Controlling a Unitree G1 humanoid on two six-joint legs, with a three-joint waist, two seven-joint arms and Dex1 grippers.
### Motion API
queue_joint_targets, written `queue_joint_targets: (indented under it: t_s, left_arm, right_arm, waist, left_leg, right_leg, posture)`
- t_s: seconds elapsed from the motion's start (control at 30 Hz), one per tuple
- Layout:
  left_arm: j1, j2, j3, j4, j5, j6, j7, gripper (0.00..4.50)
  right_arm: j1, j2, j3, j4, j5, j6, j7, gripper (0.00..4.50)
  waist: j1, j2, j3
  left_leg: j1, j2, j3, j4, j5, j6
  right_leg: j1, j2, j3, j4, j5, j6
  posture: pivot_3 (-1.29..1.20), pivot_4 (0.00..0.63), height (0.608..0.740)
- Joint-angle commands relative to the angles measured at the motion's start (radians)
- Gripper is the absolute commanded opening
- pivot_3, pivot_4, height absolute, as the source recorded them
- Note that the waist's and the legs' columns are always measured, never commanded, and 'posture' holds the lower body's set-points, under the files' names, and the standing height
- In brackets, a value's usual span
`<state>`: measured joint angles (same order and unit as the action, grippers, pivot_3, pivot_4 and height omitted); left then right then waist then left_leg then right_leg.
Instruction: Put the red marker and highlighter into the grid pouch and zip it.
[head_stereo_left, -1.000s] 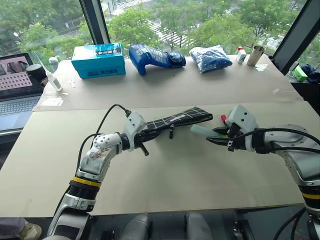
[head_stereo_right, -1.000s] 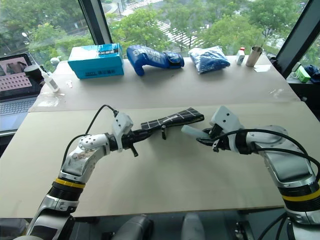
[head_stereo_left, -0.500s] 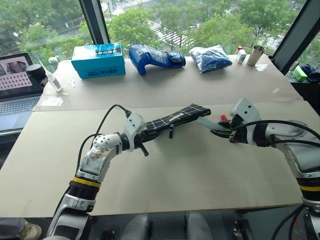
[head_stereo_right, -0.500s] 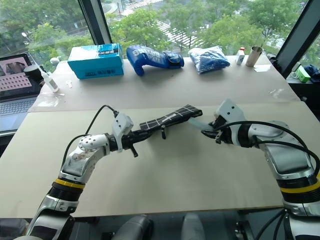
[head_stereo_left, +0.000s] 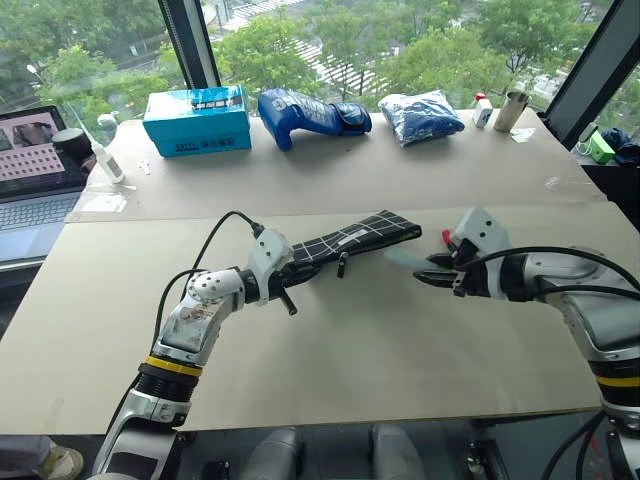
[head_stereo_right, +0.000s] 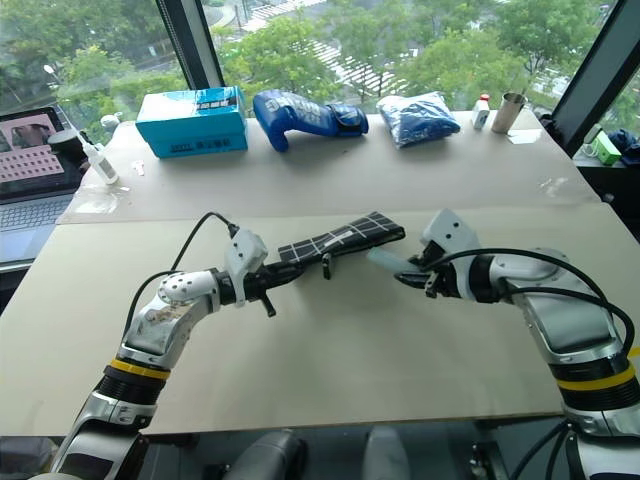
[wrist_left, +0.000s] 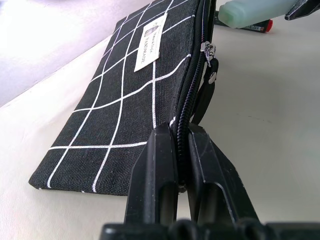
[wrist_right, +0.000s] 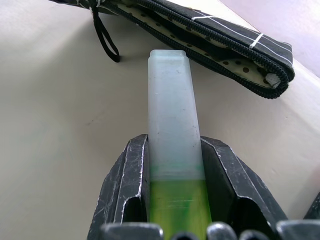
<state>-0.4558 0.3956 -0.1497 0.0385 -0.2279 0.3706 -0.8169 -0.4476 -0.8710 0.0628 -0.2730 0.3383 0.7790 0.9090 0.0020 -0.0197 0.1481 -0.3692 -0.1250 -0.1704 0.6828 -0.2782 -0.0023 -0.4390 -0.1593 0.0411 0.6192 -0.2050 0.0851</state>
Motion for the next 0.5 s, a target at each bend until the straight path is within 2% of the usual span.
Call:
queue_joint_targets:
  t_s: [0.03,0.23,0.5]
  left_arm:
    - [-0.004,-0.002,0.006,-0.006,0.001,-0.025,0.0,0.0]
    - [-0.006,-0.003,0.006,-0.004,0.002,-0.024,-0.002,0.0]
    - [-0.006,-0.003,0.005,-0.006,0.004,-0.022,-0.001,0.0]
  right_arm:
    - [-0.003,0.008,-0.029,-0.062,0.036,0.02,-0.002,1.06]
    - [-0.001,0.007,-0.052,-0.073,0.065,0.042,-0.008,1.06]
    - [-0.045,0.013,-0.028,0.006,0.028,0.034,-0.051,1.06]
  waist:
    - [0.0,0.0,0.0]
    - [0.001,0.0,0.0]
    - [0.002,0.0,0.0]
  left_leg:
    - [0.0,0.0,0.0,0.0,0.0,0.0]
    - [0.0,0.0,0.0,0.0,0.0,0.0]
    - [0.0,0.0,0.0,0.0,0.0,0.0]
  right_leg:
    - [0.0,0.0,0.0,0.0,0.0,0.0]
    - [0.0,0.0,0.0,0.0,0.0,0.0]
    - [0.0,0.0,0.0,0.0,0.0,0.0]
  posture:
    - [0.0,0.15,0.74]
    - [0.0,0.15,0.74]
    - [0.0,0.15,0.74]
